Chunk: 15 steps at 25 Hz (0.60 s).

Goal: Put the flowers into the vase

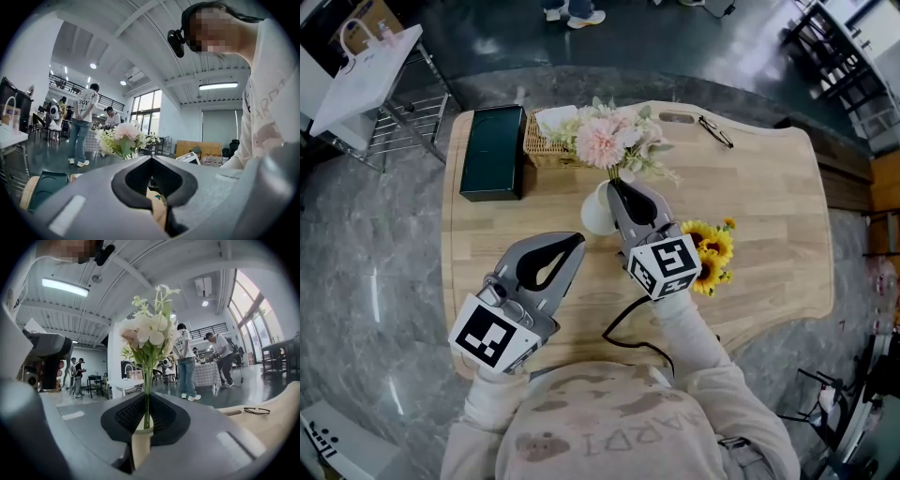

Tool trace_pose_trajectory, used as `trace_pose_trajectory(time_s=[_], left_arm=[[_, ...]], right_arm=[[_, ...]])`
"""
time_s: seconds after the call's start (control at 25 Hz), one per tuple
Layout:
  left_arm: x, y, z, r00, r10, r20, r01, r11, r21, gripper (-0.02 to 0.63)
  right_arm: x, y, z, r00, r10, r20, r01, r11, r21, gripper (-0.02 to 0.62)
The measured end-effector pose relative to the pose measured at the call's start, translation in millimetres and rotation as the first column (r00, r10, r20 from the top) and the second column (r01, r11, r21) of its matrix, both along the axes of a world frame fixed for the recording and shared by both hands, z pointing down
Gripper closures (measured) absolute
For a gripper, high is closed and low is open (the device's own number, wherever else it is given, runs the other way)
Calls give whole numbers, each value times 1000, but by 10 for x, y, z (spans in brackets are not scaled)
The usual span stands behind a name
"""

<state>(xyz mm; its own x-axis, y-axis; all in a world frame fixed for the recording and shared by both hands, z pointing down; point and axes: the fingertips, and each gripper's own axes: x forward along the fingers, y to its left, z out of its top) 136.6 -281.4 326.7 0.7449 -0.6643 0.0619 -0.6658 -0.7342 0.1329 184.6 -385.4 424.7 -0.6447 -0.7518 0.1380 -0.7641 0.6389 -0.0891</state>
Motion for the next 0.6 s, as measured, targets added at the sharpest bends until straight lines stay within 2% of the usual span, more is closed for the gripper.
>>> trace_pose_trajectory(time_s=[0.16, 0.44, 0.6], left_arm=[[11, 1, 6, 1000, 1, 2, -1, 1000, 0, 606], [10, 27, -16, 1000, 5, 3, -5, 1000, 1, 606], [50, 62, -31, 1000, 12, 1, -12, 1000, 6, 606]], right_arm=[[-3, 31, 82, 996, 7, -93, -8, 1000, -11, 542], [38, 138, 97, 979, 34, -203, -51, 996, -76, 474], [97, 235, 110, 981, 37, -188, -65, 987, -144, 463]])
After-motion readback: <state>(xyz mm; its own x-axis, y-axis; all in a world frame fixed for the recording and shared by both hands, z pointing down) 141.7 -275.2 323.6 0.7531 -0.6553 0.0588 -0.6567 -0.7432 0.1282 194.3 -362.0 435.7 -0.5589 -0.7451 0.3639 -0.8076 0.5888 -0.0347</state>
